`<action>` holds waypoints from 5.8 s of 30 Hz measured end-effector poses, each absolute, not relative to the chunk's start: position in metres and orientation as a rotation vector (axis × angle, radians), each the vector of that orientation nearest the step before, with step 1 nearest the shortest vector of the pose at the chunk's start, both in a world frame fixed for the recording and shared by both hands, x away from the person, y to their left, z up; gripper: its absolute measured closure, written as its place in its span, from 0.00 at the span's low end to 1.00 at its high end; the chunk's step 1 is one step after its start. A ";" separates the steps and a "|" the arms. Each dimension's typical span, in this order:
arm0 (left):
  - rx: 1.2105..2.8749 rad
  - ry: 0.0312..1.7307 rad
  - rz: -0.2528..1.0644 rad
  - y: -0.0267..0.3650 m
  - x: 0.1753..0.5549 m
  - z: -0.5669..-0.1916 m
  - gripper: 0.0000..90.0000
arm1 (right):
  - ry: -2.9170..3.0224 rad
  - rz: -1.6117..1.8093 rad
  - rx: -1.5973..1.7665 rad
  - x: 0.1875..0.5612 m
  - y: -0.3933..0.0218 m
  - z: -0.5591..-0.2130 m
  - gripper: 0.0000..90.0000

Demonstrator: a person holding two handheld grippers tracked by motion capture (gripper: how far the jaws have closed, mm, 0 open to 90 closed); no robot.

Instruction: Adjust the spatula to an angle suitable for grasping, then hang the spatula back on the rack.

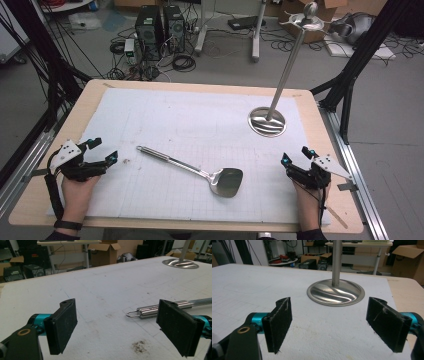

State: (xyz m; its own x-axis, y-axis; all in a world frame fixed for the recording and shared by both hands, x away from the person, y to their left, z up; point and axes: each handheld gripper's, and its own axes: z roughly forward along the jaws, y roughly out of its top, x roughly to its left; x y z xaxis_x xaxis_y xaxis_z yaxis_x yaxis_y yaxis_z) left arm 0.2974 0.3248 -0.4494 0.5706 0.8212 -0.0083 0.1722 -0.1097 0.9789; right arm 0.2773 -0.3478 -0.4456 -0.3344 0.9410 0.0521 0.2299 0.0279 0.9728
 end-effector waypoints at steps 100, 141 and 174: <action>1.636 0.856 0.695 0.323 0.298 -0.449 0.21 | 2.265 1.541 0.700 0.318 -0.182 -0.375 0.18; 1.641 0.857 0.698 0.322 0.298 -0.449 0.20 | 2.755 1.026 0.507 0.329 -0.086 -0.419 0.37; 1.643 0.856 0.701 0.322 0.298 -0.449 0.21 | 2.918 0.688 0.653 0.341 -0.064 -0.420 0.56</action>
State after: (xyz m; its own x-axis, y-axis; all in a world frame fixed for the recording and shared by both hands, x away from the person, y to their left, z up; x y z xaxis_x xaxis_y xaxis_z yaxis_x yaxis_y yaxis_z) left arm 0.2977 0.3223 -0.4491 0.5636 0.8259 0.0142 0.1768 -0.1374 0.9746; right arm 0.3414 -0.0645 -0.4196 -0.9069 0.4206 0.0255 0.3877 0.8093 0.4413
